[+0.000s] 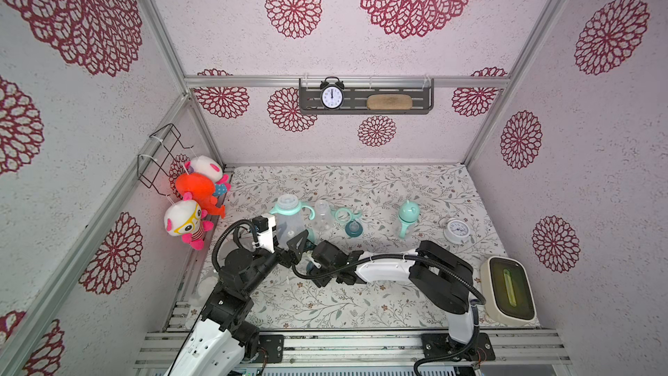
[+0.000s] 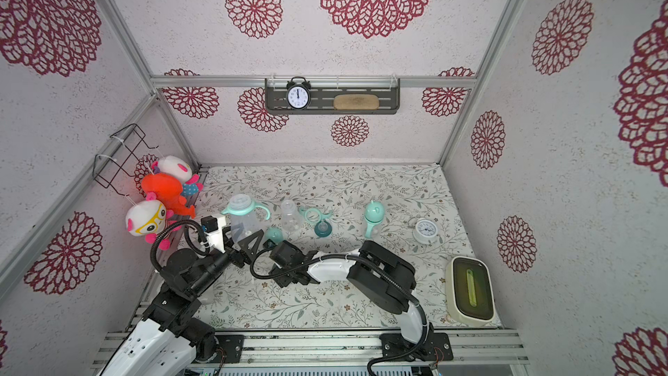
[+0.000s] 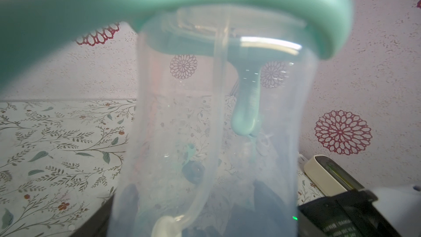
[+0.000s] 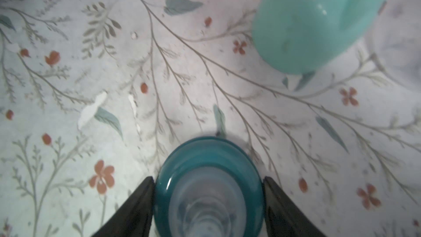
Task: Assemble the baby bottles
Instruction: Pick up the nipple from the center of the board.
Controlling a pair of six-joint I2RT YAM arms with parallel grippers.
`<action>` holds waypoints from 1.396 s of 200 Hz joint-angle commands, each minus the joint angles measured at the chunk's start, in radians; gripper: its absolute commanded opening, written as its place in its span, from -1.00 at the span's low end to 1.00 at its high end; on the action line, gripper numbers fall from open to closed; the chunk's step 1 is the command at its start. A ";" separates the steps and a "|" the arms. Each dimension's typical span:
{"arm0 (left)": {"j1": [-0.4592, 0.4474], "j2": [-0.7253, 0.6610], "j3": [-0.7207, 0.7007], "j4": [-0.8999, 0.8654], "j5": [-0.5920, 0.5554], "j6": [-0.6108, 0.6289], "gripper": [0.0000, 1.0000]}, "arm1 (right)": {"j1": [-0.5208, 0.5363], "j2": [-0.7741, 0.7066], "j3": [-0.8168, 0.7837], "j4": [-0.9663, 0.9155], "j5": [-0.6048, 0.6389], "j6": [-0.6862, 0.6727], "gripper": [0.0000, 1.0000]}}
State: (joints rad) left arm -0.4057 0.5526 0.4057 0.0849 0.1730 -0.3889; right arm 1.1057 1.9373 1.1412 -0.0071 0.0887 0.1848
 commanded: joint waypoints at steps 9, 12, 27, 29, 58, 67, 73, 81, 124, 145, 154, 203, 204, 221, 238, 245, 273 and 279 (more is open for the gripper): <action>0.009 0.045 -0.036 0.145 0.059 0.018 -1.00 | -0.041 -0.150 -0.053 -0.092 -0.023 0.023 0.31; 0.010 0.052 -0.040 0.157 0.066 0.016 -1.00 | -0.044 -0.163 -0.058 -0.099 -0.023 0.024 0.31; 0.005 0.091 -0.052 0.212 0.094 0.017 -1.00 | -0.059 -0.218 -0.084 -0.123 -0.031 0.026 0.31; 0.004 0.097 -0.053 0.219 0.098 0.016 -1.00 | -0.062 -0.227 -0.087 -0.127 -0.032 0.027 0.31; -0.023 0.170 -0.077 0.319 0.114 0.024 -1.00 | -0.104 -0.333 -0.104 -0.200 -0.053 0.025 0.30; -0.040 0.189 -0.083 0.341 0.110 0.039 -1.00 | -0.121 -0.367 -0.105 -0.224 -0.066 0.025 0.30; -0.053 0.199 -0.090 0.360 0.104 0.048 -1.00 | -0.133 -0.389 -0.103 -0.243 -0.071 0.024 0.30; -0.070 0.211 -0.098 0.382 0.095 0.063 -1.00 | -0.147 -0.413 -0.099 -0.265 -0.078 0.024 0.29; -0.160 0.270 -0.135 0.477 0.062 0.142 -1.00 | -0.243 -0.535 -0.002 -0.452 -0.112 0.007 0.27; -0.175 0.297 -0.147 0.513 0.063 0.156 -1.00 | -0.275 -0.561 0.069 -0.553 -0.110 -0.008 0.27; -0.178 0.313 -0.145 0.520 0.070 0.160 -1.00 | -0.285 -0.568 0.098 -0.592 -0.107 -0.013 0.27; -0.197 0.423 -0.151 0.612 0.123 0.168 -1.00 | -0.328 -0.598 0.245 -0.717 -0.158 -0.023 0.27; -0.198 0.425 -0.151 0.614 0.123 0.167 -1.00 | -0.327 -0.598 0.249 -0.719 -0.158 -0.024 0.27; -0.205 0.467 -0.141 0.626 0.150 0.171 -1.00 | -0.328 -0.597 0.299 -0.747 -0.184 -0.025 0.27; -0.215 0.497 -0.136 0.652 0.167 0.168 -1.00 | -0.329 -0.590 0.349 -0.778 -0.206 -0.027 0.27; -0.220 0.507 -0.137 0.665 0.168 0.168 -1.00 | -0.330 -0.588 0.366 -0.788 -0.212 -0.027 0.27; -0.239 0.527 -0.127 0.674 0.177 0.174 -1.00 | -0.330 -0.568 0.436 -0.821 -0.252 -0.028 0.27; -0.244 0.530 -0.125 0.675 0.178 0.176 -1.00 | -0.330 -0.562 0.452 -0.826 -0.267 -0.028 0.27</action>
State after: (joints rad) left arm -0.6270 1.0744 0.2615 0.6849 0.3244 -0.2352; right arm 0.7826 1.3731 1.5204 -0.7849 -0.1181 0.1753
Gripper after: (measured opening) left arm 0.819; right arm 0.702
